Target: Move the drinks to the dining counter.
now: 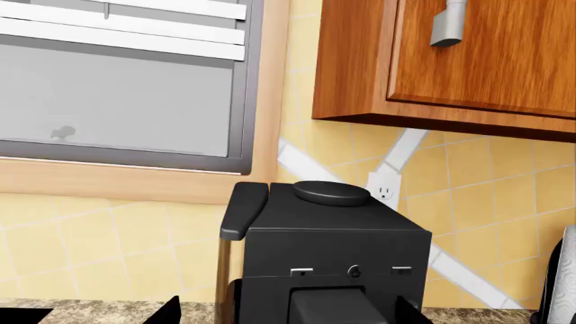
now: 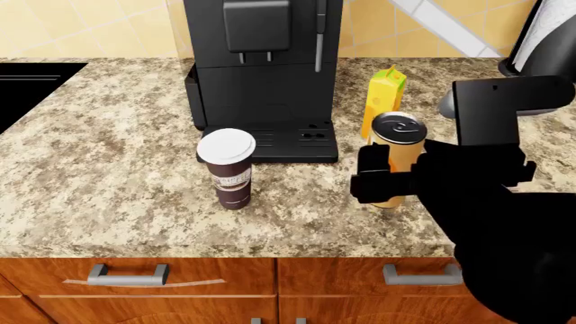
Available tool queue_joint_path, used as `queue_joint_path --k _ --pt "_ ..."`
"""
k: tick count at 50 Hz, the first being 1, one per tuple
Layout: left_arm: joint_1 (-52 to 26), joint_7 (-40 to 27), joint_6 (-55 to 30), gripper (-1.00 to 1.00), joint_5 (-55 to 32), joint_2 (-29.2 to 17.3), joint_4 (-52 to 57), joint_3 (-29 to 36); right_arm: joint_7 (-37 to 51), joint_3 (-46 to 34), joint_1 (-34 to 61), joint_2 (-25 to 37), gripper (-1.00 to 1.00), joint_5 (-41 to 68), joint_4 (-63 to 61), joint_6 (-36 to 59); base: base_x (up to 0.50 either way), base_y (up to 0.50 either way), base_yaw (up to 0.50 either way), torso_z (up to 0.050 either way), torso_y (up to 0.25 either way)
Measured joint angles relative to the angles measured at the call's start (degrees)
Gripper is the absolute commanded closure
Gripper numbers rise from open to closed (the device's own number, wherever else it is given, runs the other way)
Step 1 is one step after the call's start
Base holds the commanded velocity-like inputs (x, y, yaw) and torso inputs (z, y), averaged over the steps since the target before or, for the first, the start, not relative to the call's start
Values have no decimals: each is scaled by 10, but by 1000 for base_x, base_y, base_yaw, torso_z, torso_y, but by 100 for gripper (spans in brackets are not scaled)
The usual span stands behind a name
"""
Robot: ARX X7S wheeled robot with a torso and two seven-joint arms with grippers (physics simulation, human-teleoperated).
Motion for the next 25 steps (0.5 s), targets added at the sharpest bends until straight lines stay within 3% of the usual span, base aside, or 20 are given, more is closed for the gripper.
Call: queue_joint_path --k 25 --pt "1 -5 6 -100 -8 -4 7 4 27 45 198 -34 100 54 64 97 0 0 0 0 0"
